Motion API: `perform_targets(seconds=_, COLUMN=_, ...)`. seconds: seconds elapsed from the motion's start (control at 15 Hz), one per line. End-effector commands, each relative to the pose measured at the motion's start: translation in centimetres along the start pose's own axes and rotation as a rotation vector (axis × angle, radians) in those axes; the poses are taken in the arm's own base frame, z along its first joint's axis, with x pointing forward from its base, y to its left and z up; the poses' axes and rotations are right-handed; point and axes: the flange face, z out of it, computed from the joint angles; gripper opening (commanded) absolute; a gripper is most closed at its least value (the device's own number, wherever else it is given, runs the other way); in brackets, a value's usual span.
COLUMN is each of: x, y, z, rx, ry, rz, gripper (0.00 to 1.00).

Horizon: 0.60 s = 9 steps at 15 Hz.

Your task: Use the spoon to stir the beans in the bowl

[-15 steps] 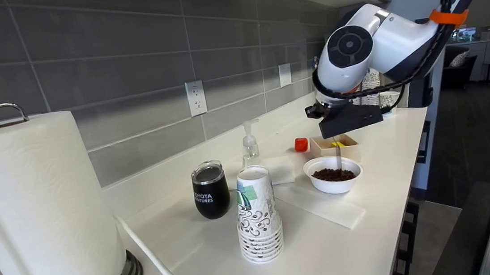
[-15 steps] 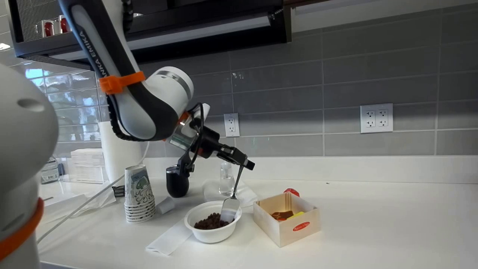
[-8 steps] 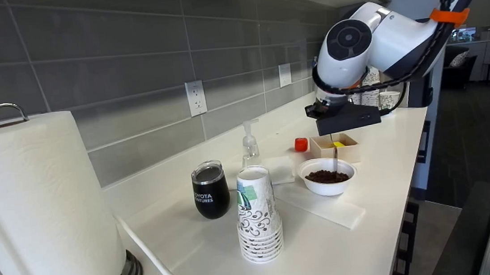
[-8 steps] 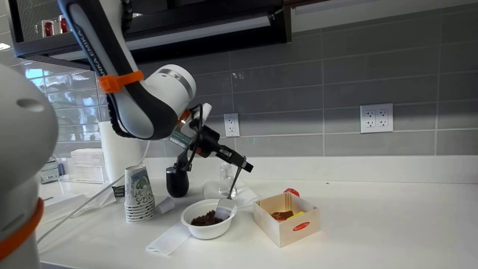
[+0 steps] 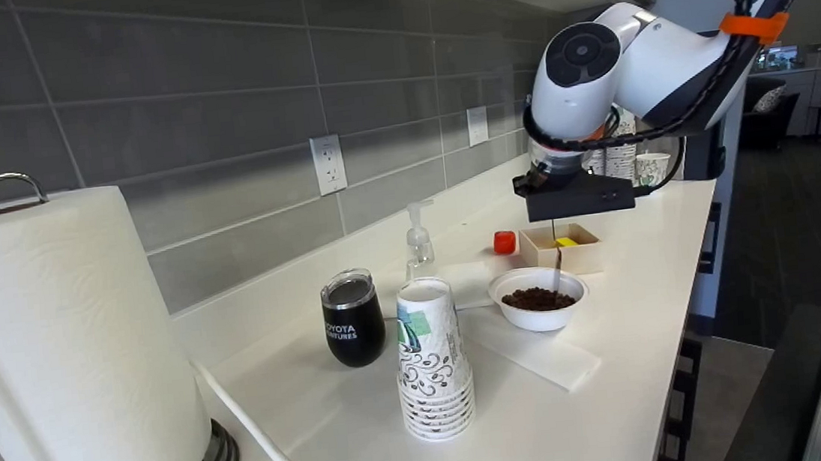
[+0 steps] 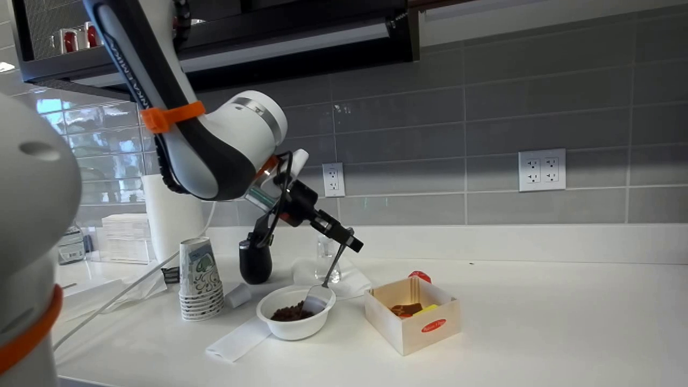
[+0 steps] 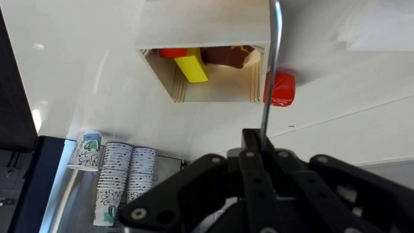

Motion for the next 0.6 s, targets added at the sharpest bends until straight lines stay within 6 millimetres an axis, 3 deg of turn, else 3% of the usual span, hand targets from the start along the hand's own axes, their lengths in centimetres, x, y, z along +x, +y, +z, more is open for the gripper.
perform_targets(seconds=0.0, x=0.69, y=0.33, z=-0.14, rx=0.011, ry=-0.009, rz=0.078, gripper=0.01)
perform_targets(seconds=0.53, x=0.66, y=0.09, z=-0.80, rx=0.043, ry=-0.028, rz=0.162, gripper=0.01)
